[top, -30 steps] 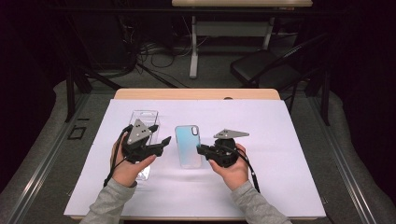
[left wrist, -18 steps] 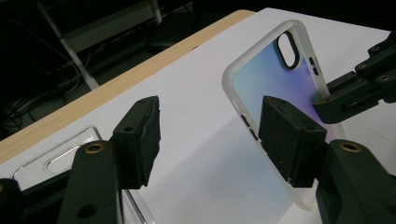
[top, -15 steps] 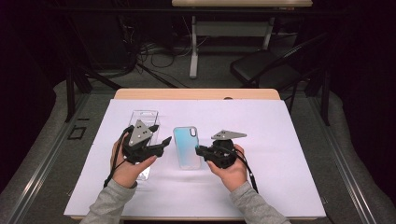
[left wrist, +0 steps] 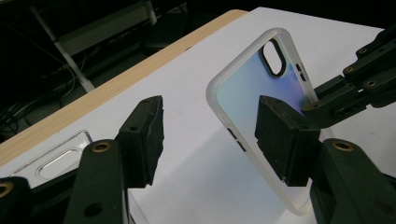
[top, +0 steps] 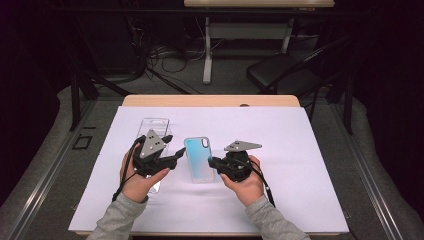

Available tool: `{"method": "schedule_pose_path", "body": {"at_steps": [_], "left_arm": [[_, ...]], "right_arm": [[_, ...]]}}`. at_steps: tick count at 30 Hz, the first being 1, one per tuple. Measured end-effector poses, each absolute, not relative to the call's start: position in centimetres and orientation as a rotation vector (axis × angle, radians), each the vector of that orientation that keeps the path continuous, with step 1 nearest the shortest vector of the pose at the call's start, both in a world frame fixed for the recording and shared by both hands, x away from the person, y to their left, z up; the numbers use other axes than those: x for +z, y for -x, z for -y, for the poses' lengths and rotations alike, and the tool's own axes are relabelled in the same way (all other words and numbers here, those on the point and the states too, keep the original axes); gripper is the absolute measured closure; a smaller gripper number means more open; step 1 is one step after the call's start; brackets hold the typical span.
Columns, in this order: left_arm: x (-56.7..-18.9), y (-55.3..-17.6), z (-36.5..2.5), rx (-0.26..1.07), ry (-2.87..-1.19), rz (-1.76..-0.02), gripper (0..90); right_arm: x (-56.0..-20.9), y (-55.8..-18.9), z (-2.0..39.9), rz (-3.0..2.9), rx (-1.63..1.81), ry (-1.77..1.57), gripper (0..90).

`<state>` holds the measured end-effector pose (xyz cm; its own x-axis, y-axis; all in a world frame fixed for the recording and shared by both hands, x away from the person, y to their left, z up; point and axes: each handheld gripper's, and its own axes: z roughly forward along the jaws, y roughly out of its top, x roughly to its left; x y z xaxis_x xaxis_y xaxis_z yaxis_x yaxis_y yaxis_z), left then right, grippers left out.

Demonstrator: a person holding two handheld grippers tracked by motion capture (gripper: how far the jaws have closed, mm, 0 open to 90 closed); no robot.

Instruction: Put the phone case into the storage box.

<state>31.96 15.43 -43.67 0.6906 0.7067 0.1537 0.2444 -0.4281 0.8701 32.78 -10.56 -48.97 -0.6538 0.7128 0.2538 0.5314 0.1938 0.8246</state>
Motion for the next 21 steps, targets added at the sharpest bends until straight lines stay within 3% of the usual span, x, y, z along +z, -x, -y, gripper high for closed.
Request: {"method": "schedule_pose_path", "body": {"at_steps": [21], "left_arm": [[-44.2, -32.0, -15.3, 0.589, -2.0, -0.766, 56.4]], "right_arm": [[-49.1, -31.8, 9.2, -2.305, 1.426, -1.131, 83.1]]}}
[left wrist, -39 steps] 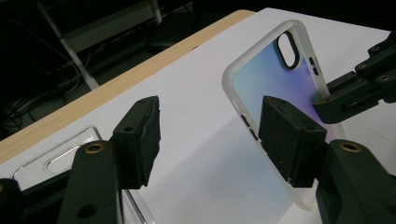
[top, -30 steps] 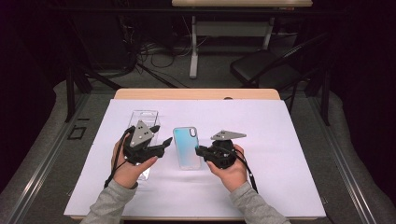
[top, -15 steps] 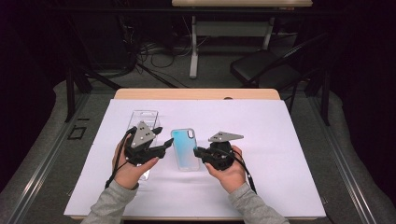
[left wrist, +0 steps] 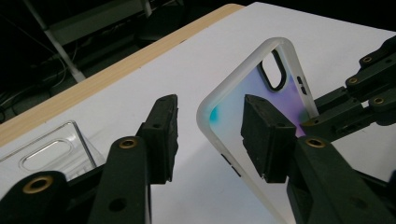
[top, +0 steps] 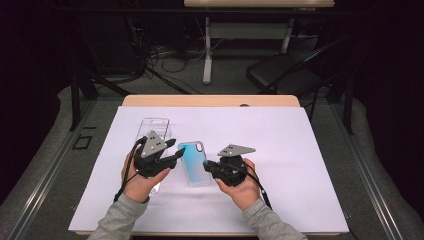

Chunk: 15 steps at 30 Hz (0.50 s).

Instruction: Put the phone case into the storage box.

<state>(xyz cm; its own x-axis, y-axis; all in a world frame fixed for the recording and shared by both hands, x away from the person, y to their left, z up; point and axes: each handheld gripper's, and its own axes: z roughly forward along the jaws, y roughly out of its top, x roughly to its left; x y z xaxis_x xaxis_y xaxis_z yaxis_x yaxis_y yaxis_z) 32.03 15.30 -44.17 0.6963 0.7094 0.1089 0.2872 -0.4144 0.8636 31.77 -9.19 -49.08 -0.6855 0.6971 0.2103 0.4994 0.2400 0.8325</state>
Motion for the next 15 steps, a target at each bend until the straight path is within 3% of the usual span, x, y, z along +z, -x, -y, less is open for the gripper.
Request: {"method": "schedule_pose_path", "body": {"at_steps": [15], "left_arm": [[-44.32, -31.91, -15.24, 0.547, -2.009, -0.836, 67.7]], "right_arm": [[-49.08, -31.45, 8.84, -2.297, 1.411, -1.126, 83.1]]}}
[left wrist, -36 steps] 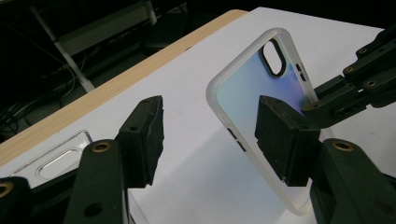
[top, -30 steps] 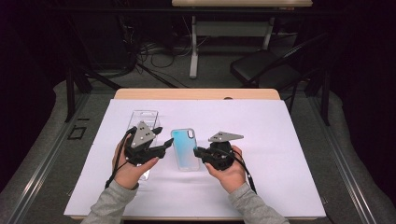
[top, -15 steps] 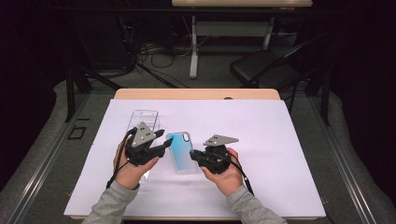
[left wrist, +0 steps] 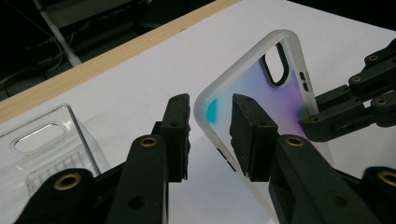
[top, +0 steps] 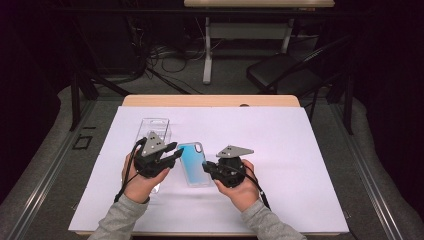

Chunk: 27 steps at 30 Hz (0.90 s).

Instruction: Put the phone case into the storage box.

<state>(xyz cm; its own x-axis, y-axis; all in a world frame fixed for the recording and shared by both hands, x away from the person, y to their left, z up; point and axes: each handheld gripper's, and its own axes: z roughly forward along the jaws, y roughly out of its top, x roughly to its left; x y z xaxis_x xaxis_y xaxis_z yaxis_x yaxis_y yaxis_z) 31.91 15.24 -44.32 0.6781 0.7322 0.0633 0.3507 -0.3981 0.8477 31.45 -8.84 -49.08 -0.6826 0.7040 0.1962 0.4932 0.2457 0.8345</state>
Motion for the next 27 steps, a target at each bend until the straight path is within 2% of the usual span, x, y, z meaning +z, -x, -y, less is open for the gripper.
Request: {"method": "schedule_pose_path", "body": {"at_steps": [8, 27], "left_arm": [[-44.2, -31.77, -15.32, 0.534, -2.005, -0.877, 74.1], [-44.19, -31.74, -15.36, 0.53, -2.005, -0.924, 79.1]], "right_arm": [[-49.02, -31.2, 8.57, -2.3, 1.397, -1.106, 83.1], [-49.05, -31.08, 8.4, -2.303, 1.394, -1.104, 83.1]]}}
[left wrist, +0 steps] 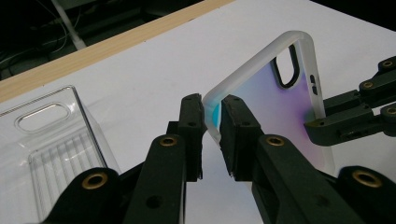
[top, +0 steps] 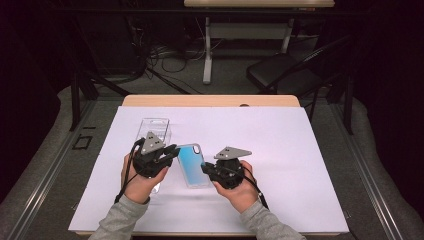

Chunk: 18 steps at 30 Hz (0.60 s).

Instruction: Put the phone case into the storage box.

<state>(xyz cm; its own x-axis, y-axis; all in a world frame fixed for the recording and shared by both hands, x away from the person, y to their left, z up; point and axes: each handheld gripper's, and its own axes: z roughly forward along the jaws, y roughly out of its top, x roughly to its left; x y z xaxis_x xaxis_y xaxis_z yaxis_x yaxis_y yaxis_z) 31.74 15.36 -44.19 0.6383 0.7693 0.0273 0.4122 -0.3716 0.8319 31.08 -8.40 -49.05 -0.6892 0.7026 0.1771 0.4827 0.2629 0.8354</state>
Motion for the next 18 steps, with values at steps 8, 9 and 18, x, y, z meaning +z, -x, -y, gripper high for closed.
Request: {"method": "schedule_pose_path", "body": {"at_steps": [8, 9, 18], "left_arm": [[-44.23, -31.77, -15.4, 0.515, -2.004, -0.949, 80.4], [-44.23, -31.78, -15.41, 0.514, -2.003, -0.95, 80.4], [-44.17, -31.69, -15.45, 0.514, -1.995, -0.959, 80.9]], "right_arm": [[-49.11, -31.07, 8.35, -2.308, 1.393, -1.102, 83.1], [-49.12, -31.07, 8.34, -2.308, 1.394, -1.102, 83.1], [-49.17, -31.05, 8.29, -2.309, 1.403, -1.103, 83.2]]}}
